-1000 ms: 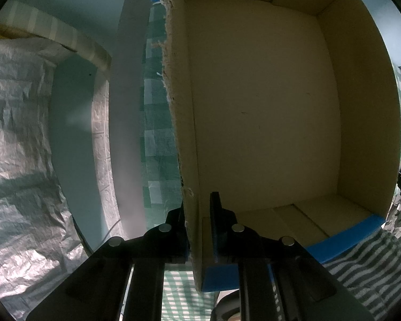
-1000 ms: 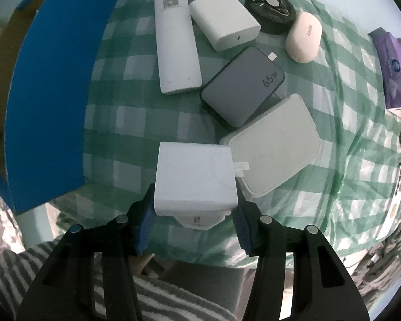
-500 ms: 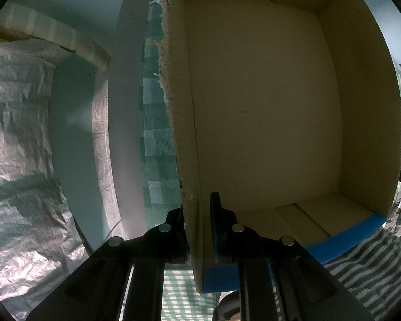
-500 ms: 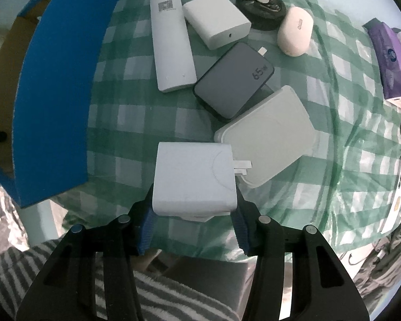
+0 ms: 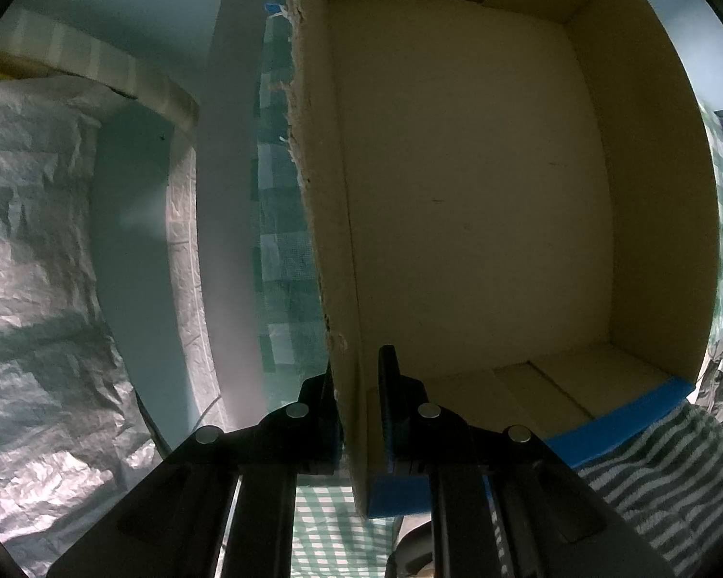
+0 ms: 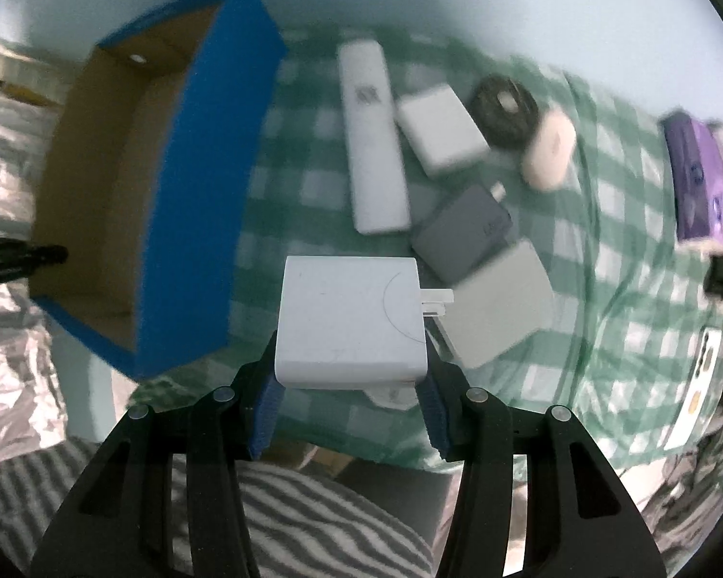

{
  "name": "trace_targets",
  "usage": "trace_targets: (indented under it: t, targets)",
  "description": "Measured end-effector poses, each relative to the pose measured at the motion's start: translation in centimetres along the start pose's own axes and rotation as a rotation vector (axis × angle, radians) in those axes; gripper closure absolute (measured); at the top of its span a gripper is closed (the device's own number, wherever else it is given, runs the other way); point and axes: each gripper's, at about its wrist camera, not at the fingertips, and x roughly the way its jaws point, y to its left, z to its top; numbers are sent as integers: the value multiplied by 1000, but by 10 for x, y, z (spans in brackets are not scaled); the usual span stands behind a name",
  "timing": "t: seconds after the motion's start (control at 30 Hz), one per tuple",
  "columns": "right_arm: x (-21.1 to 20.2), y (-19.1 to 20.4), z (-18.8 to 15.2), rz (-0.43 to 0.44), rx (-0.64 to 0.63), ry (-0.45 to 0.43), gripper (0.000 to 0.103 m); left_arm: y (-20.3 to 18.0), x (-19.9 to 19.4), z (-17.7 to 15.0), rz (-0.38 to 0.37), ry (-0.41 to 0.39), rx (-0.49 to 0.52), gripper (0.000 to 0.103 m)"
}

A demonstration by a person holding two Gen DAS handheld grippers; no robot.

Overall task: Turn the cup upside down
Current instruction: 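Lift the white charger with the right gripper, then carry the white charger into the box and open the right gripper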

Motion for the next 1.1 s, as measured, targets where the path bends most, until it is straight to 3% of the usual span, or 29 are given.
trace_targets:
  t: [0.2, 0.4, 0.67, 1.1]
  targets:
    - [-21, 41, 19, 47, -101, -48, 53, -2, -2, 0, 0, -2, -1, 91]
    - [-16, 94, 38, 71, -237, -61, 53, -3, -4, -3, -5, -7, -8, 91]
    - [14, 150, 49, 74, -386, 5, 53, -4, -6, -8, 1, -15, -13, 91]
    - [67, 168, 46, 35, -453, 110, 53, -4, -7, -12, -1, -19, -22, 91]
